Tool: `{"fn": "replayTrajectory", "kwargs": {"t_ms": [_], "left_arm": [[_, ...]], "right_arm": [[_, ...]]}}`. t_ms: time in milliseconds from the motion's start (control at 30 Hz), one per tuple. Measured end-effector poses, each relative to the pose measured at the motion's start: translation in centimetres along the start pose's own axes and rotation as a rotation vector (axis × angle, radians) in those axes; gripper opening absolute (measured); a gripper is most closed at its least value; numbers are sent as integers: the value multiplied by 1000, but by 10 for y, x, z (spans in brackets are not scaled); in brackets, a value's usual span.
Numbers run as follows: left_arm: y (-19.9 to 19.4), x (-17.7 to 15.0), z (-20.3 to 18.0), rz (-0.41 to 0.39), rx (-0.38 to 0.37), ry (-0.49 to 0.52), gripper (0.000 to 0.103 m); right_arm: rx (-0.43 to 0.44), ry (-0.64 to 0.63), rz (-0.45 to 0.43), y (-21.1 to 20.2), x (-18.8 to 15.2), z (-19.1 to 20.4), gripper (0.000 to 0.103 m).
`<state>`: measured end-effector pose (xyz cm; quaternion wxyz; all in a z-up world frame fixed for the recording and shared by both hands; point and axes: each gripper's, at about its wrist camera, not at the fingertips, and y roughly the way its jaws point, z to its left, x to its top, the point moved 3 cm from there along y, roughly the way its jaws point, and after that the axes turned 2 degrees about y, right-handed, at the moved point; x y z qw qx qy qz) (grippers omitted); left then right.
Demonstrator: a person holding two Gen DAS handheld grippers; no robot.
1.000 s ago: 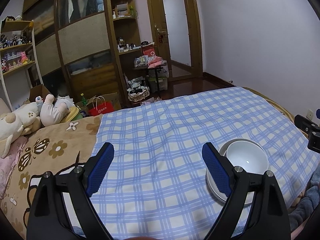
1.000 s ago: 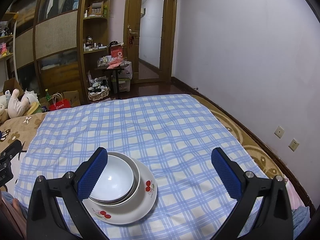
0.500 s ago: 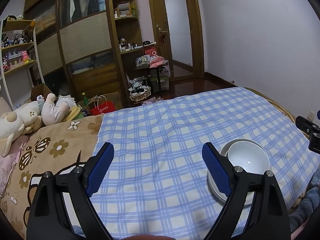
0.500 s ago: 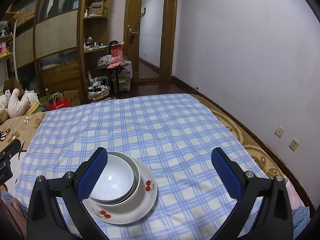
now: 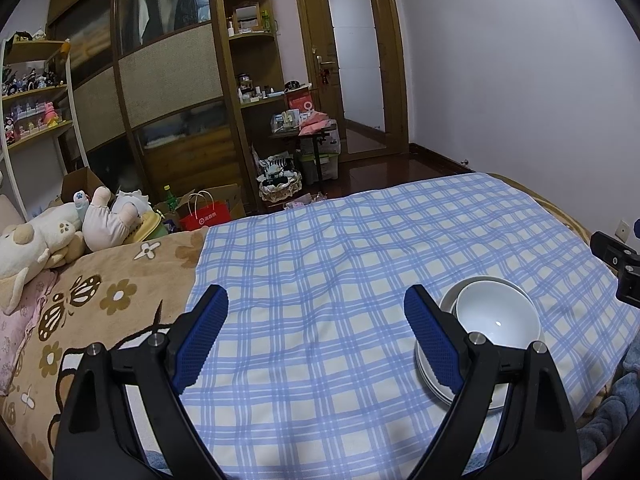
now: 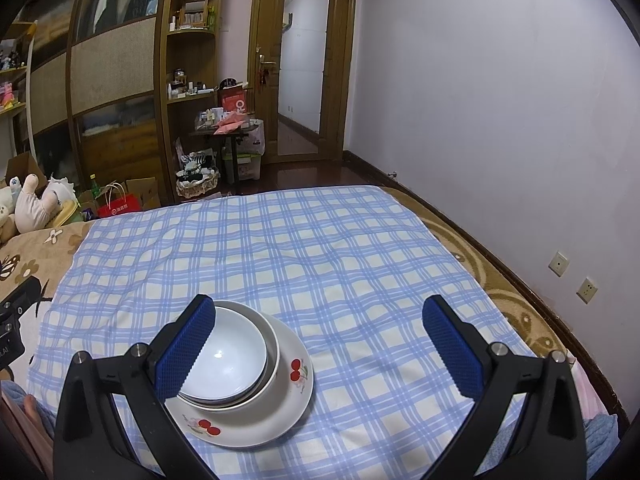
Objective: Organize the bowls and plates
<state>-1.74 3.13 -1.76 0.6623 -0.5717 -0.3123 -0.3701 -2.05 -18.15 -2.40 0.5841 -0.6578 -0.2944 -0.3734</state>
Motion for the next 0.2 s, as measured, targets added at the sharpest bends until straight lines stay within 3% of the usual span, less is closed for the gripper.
{"fn": "replayTrajectory", "kwargs": {"t_ms": [200], "left_arm": [[-1,0,2,2,2,-1,89]], "right_arm": [[1,-1,1,1,-1,-1,103]]}}
